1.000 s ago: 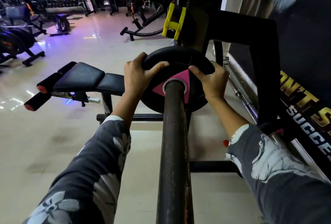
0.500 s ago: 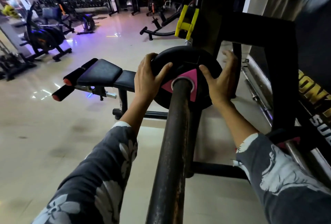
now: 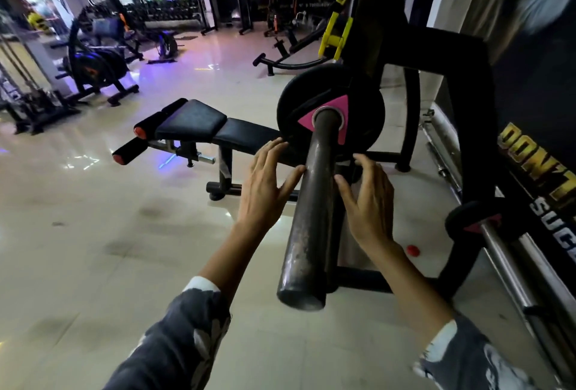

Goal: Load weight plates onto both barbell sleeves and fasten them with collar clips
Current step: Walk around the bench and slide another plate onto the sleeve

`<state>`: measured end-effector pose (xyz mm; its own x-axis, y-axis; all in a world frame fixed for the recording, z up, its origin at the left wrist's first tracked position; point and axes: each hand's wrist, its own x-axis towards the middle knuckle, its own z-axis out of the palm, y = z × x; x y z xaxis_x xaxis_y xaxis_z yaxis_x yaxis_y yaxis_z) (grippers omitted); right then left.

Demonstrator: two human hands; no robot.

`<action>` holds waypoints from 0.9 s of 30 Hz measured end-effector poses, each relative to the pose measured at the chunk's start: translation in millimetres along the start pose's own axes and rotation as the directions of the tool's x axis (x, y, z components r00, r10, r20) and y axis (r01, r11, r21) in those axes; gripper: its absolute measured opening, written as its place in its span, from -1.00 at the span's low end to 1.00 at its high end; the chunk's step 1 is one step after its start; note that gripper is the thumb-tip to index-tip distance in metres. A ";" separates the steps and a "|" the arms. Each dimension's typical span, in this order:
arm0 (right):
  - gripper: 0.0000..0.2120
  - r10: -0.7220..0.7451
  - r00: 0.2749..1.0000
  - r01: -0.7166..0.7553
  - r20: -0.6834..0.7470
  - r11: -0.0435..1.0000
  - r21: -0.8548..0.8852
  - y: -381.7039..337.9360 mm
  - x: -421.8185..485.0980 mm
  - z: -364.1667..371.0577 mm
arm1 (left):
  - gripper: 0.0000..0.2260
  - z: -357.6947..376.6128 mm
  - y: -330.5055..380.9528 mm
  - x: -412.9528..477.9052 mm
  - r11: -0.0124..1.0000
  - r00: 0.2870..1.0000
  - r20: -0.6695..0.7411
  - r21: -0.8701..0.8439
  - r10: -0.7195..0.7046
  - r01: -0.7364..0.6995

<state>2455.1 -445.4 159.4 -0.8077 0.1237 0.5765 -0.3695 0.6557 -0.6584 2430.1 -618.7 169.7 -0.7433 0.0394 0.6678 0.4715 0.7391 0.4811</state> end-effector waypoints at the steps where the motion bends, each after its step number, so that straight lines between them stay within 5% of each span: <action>1: -0.39 -0.002 1.000 0.001 -0.011 1.000 -0.011 -7.6 -15.2 -5.9 | -0.51 -8.9 6.4 -15.1 1.000 1.000 0.001 -0.005 0.001 -0.001; 10: -0.35 -0.059 0.998 0.058 -0.017 0.997 -0.045 -86.3 -167.4 -64.5 | -0.60 -111.7 74.6 -155.7 0.992 0.992 -0.044 -0.040 0.118 -0.120; 15: -0.47 0.028 0.999 -0.025 0.031 0.995 -0.097 -96.2 -236.3 -104.0 | -0.62 -130.8 104.2 -222.1 0.986 0.987 0.025 -0.048 0.161 -0.160; 27: -0.76 0.208 0.970 -0.131 0.129 0.887 -0.443 7.8 -282.5 -189.9 | -0.63 -6.8 174.2 -274.1 0.996 0.904 0.423 -0.088 0.061 -0.025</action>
<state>2767.6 -333.7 83.3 -0.9194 0.1601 0.3594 -0.0182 0.8951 -0.4454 2719.2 -505.4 74.3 -0.8441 0.3647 0.3930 0.5303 0.6755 0.5123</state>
